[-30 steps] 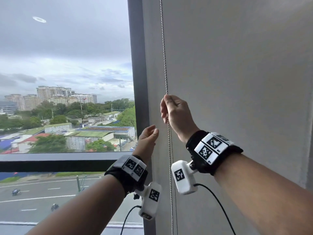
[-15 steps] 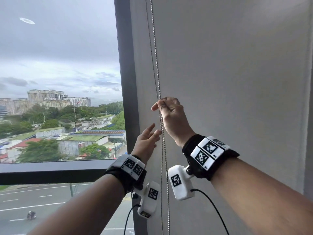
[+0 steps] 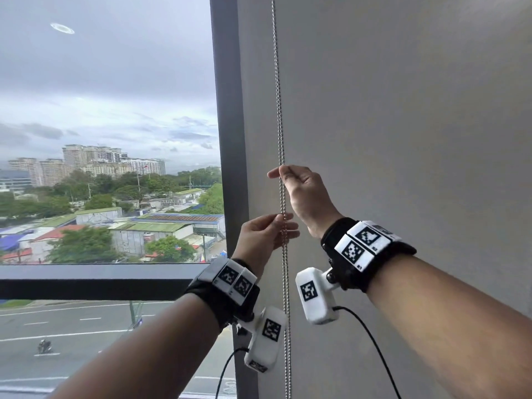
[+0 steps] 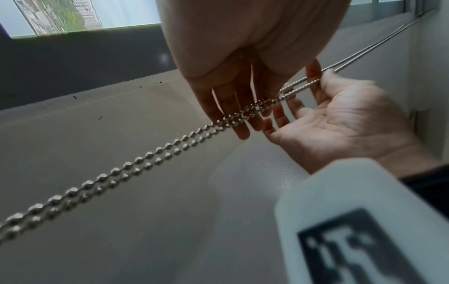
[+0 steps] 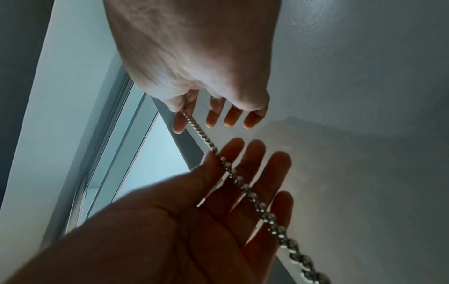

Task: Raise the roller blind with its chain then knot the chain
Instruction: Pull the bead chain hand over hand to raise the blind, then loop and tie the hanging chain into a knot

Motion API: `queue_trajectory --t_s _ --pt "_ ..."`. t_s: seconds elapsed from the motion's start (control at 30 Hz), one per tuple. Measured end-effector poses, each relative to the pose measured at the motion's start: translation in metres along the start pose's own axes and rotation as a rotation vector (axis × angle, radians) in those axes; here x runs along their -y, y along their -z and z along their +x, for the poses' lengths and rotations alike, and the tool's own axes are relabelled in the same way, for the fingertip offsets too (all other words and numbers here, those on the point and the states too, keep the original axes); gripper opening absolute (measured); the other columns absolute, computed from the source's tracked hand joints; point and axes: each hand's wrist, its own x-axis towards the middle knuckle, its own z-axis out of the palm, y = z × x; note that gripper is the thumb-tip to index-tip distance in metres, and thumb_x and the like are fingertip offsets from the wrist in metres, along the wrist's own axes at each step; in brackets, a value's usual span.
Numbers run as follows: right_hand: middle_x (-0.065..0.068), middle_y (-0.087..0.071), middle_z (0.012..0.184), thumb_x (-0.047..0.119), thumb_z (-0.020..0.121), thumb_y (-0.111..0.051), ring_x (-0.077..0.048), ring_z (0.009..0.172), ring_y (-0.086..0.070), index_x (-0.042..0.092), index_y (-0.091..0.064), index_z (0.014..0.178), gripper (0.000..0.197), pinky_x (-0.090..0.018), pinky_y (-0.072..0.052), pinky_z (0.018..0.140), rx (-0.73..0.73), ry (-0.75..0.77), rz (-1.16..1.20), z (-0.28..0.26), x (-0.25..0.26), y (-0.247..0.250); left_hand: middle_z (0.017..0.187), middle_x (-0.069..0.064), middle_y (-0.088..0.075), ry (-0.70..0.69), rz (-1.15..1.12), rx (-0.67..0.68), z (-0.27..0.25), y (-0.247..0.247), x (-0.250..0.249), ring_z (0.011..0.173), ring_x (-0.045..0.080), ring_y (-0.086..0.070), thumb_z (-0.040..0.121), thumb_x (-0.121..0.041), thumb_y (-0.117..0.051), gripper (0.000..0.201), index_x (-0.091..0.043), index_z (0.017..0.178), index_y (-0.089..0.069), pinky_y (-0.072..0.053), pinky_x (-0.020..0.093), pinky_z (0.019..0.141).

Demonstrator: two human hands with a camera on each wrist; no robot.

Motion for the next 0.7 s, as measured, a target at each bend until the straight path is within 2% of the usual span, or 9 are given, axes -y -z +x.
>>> queue_trajectory --t_s 0.07,0.1,0.17,0.2,0.33,0.4,0.47,0.57,0.7 --pt "-0.024 -0.066 0.106 0.026 0.099 -0.049 -0.019 0.081 -0.054 0.015 -0.074 0.096 0.028 -0.007 -0.041 0.058 0.012 -0.013 0.018 0.001 0.0 -0.001 0.078 0.012 -0.073 -0.003 -0.007 0.004 -0.005 -0.001 -0.001 0.072 0.024 -0.071 0.094 -0.012 -0.049 0.022 -0.008 0.089 -0.07 -0.052 0.032 0.075" --pt "-0.026 -0.066 0.107 0.025 0.1 -0.048 -0.022 0.082 -0.056 0.015 -0.074 0.097 0.028 -0.01 -0.043 0.06 0.024 -0.015 0.02 0.001 0.0 -0.002 0.076 0.011 -0.072 -0.007 -0.011 0.006 -0.007 -0.001 -0.002 0.072 0.026 -0.071 0.094 -0.012 -0.049 0.022 -0.008 0.088 -0.071 -0.051 0.034 0.076" --pt "-0.033 -0.064 0.109 0.026 0.1 -0.049 -0.04 0.088 -0.056 0.018 -0.073 0.099 0.026 -0.032 -0.048 0.071 0.045 -0.019 0.024 0.0 0.0 -0.003 0.07 0.008 -0.071 -0.02 -0.014 0.009 -0.012 -0.001 -0.002 0.07 0.025 -0.07 0.093 -0.011 -0.05 0.021 -0.008 0.088 -0.071 -0.051 0.033 0.075" --pt "-0.034 -0.064 0.109 0.025 0.099 -0.05 -0.043 0.091 -0.057 0.019 -0.073 0.1 0.024 -0.036 -0.048 0.077 0.05 -0.022 0.032 -0.001 0.0 -0.004 0.067 0.006 -0.07 -0.03 -0.01 0.01 -0.014 -0.001 -0.002 0.067 0.023 -0.07 0.092 -0.009 -0.051 0.02 -0.008 0.088 -0.071 -0.051 0.032 0.073" --pt "0.004 -0.071 0.099 0.016 0.095 -0.058 -0.013 0.08 -0.06 0.012 -0.07 0.115 0.023 -0.017 -0.049 0.07 0.035 -0.021 0.189 -0.008 0.003 -0.004 0.061 0.004 -0.067 -0.055 0.023 0.014 -0.02 -0.001 -0.004 0.061 0.019 -0.069 0.09 -0.004 -0.054 0.017 -0.004 0.086 -0.07 -0.053 0.026 0.067" --pt "0.006 -0.067 0.094 0.011 0.091 -0.063 -0.014 0.076 -0.061 0.012 -0.066 0.12 0.029 -0.018 -0.052 0.066 -0.014 0.02 0.249 -0.015 0.002 -0.002 0.062 0.005 -0.066 -0.055 0.036 0.016 -0.022 0.0 -0.007 0.059 0.018 -0.068 0.09 -0.004 -0.054 0.017 -0.005 0.083 -0.07 -0.053 0.029 0.07" --pt "-0.001 -0.066 0.099 0.01 0.089 -0.066 -0.017 0.079 -0.066 0.022 -0.06 0.125 0.039 -0.028 -0.057 0.068 -0.013 0.001 0.249 -0.026 -0.003 0.002 0.063 0.007 -0.065 -0.052 0.05 0.02 -0.025 0.0 -0.008 0.058 0.017 -0.066 0.09 -0.004 -0.055 0.017 -0.005 0.08 -0.069 -0.051 0.035 0.074" --pt "-0.008 -0.065 0.107 0.014 0.086 -0.068 -0.017 0.088 -0.067 0.025 -0.056 0.124 0.042 -0.032 -0.056 0.074 0.12 -0.169 0.295 -0.045 -0.021 0.009 0.068 0.012 -0.066 -0.055 0.037 0.022 -0.028 0.001 -0.007 0.058 0.017 -0.064 0.09 -0.005 -0.053 0.016 0.002 0.085 -0.067 -0.051 0.037 0.073" --pt "-0.008 -0.067 0.103 0.026 0.081 -0.067 -0.022 0.088 -0.066 0.012 -0.057 0.12 0.043 -0.038 -0.053 0.075 0.389 -0.416 0.4 -0.071 -0.052 0.016 0.082 0.02 -0.066 -0.047 0.009 -0.002 -0.029 0.006 -0.008 0.065 0.022 -0.064 0.09 -0.003 -0.053 0.017 0.008 0.094 -0.065 -0.056 0.029 0.065"
